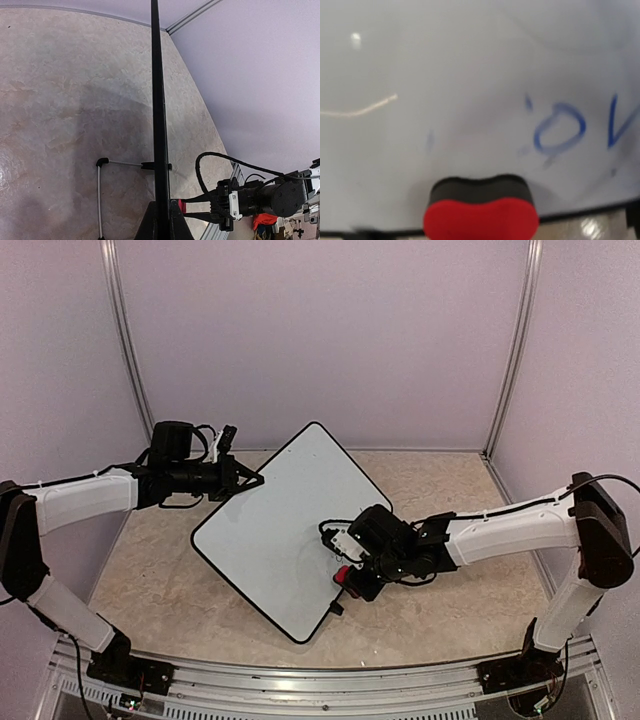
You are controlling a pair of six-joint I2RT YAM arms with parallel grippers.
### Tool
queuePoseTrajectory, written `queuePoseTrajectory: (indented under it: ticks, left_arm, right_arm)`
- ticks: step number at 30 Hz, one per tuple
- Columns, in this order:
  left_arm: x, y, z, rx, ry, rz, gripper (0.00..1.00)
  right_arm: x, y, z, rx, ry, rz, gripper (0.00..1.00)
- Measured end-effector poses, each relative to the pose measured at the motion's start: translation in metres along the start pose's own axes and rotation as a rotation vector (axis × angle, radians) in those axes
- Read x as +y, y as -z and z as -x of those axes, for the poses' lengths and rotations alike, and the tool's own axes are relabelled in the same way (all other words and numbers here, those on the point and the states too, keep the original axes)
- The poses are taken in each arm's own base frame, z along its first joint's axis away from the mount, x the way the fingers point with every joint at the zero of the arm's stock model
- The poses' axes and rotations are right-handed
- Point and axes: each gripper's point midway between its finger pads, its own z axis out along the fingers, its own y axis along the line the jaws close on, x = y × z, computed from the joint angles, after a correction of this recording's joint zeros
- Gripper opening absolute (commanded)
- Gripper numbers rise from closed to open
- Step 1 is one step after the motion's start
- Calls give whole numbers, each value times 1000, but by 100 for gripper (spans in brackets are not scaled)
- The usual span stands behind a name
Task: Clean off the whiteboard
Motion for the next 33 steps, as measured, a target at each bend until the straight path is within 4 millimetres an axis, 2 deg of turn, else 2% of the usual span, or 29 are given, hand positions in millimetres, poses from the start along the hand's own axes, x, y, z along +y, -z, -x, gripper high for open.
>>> queuePoseTrajectory:
  ticks: [2,7,10,16,21,25,30,33]
  left_arm:
    - [0,0,0,1,0,-1,0]
    - [0,0,0,0,0,-1,0]
    - [1,0,0,-1,1,1,0]
    - [2,0,1,-3,3,7,0]
    - [2,0,1,-3,3,6,0]
    - [1,0,1,-3,4,0,0]
    - [0,1,1,-4,7,-2,0]
    - [1,1,2,-7,12,-1,0]
  right_arm:
    - [2,1,11,-13,9,5,20]
    - [7,6,56,-92,33,21,20]
    - [8,5,67,-109,41,19,20]
    - [7,1,59,-115,37,14,20]
    - [4,-3,12,-42,12,10,20]
    - [1,-5,-15,11,-2,2,20]
    - [-3,-5,-13,24,-16,-6,20]
    - [-5,-7,-6,32,-21,-5,20]
